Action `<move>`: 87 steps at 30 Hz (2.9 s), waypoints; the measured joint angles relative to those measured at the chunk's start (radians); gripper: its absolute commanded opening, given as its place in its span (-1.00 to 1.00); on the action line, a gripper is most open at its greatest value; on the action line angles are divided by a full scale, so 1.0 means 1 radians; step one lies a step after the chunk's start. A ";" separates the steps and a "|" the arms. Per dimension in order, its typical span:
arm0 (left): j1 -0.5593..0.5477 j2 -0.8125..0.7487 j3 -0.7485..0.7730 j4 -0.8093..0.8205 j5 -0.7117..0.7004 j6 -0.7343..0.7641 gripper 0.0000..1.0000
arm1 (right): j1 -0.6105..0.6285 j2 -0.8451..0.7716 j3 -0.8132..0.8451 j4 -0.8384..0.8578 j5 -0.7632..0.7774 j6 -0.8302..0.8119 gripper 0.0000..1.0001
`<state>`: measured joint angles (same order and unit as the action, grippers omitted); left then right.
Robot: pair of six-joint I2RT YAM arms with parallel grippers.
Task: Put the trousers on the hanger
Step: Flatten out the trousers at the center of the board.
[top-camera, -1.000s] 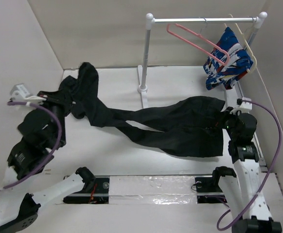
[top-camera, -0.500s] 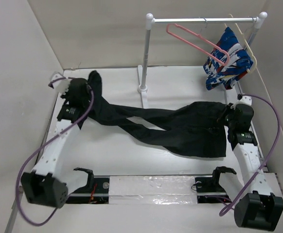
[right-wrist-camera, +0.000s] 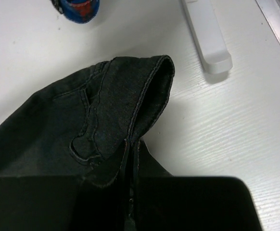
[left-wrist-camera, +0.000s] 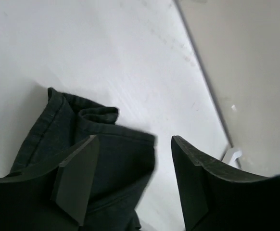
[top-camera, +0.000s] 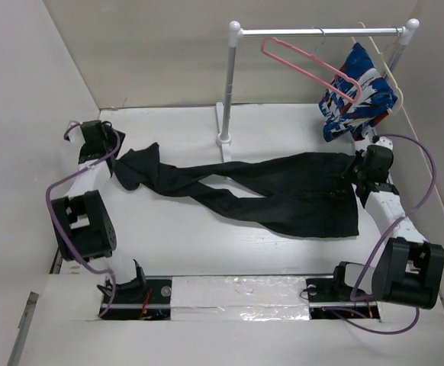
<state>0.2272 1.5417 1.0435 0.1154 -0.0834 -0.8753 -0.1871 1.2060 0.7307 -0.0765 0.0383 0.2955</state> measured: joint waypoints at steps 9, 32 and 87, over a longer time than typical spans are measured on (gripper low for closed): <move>-0.095 0.052 0.037 -0.042 0.035 0.084 0.27 | -0.016 -0.029 0.011 0.046 -0.060 0.008 -0.03; -0.363 0.424 0.396 -0.383 -0.313 0.320 -1.00 | 0.265 -0.346 -0.126 0.015 -0.182 -0.087 0.31; -0.194 0.080 -0.179 -0.094 -0.230 0.026 -1.00 | 1.228 0.386 0.085 0.047 0.320 -0.118 -1.00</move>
<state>0.0334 1.6222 0.8650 0.0216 -0.3134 -0.8494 1.0409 1.5925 0.8162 -0.0296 0.3588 0.1772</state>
